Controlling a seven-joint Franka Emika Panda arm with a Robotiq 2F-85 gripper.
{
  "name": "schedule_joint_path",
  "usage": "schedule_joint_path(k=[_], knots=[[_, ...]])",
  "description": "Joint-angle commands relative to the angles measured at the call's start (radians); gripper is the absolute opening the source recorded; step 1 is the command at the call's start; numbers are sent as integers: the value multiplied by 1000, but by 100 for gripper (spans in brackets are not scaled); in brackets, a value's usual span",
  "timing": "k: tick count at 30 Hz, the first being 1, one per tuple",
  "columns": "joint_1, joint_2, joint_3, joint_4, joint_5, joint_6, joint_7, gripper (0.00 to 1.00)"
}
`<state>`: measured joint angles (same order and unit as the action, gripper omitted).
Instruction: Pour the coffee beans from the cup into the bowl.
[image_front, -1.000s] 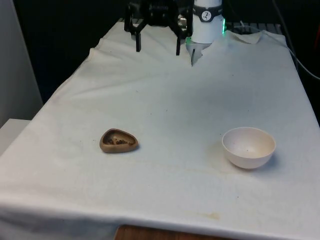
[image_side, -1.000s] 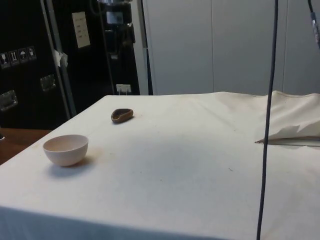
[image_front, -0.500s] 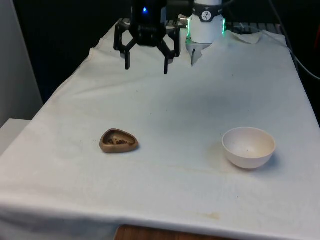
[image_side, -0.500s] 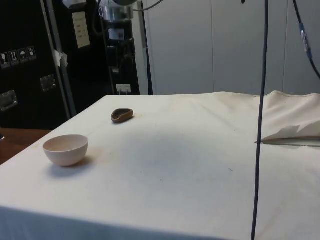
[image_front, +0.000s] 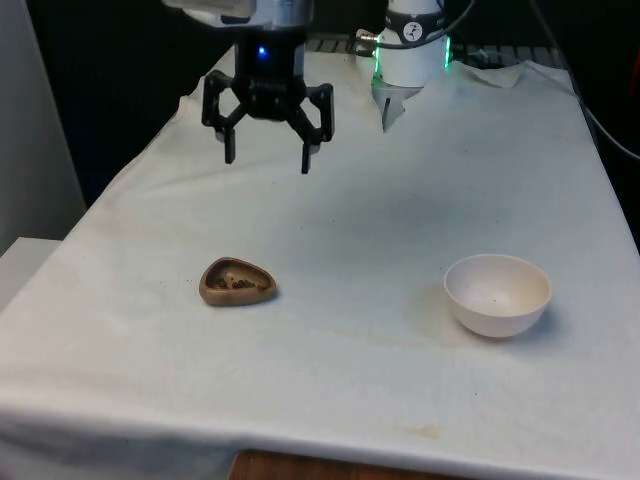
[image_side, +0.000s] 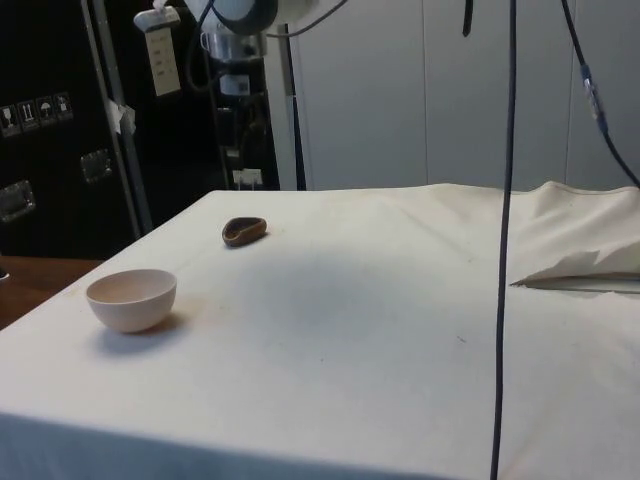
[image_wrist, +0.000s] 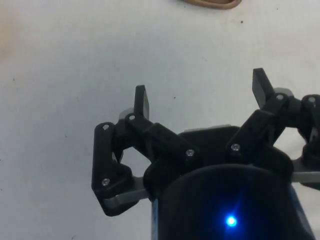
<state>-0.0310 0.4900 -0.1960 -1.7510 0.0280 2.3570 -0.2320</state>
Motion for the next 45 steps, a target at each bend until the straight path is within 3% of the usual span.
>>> schedule_joint_path(k=[1,4,5,6,10,15,16,17,24,25,26,29,34,35,36,38,43,44,45], knots=[[-11,6,7,4,16,3,-19,100],[-13,17,-4,10,46,3,-48,100],[-4,15,-14,7,39,0,-41,100],[-14,19,-7,11,54,3,-55,100],[-11,30,-17,11,89,8,-77,100],[-12,41,-20,11,100,14,-78,100],[-6,35,-24,9,91,3,-73,100],[-12,44,-21,11,103,16,-77,100],[-19,87,-31,46,121,22,-84,100],[-10,80,-39,37,111,25,-74,100],[-20,93,-33,54,122,20,-85,100],[-20,108,-41,75,130,15,-94,100],[-32,126,-49,104,170,4,-130,100],[-18,123,-62,95,163,16,-121,100],[-32,130,-52,109,180,2,-138,100],[-35,139,-60,124,217,-8,-167,100],[-37,169,-77,164,284,-36,-219,100],[-25,155,-83,143,261,-19,-198,100],[-37,169,-77,164,284,-36,-219,100]])
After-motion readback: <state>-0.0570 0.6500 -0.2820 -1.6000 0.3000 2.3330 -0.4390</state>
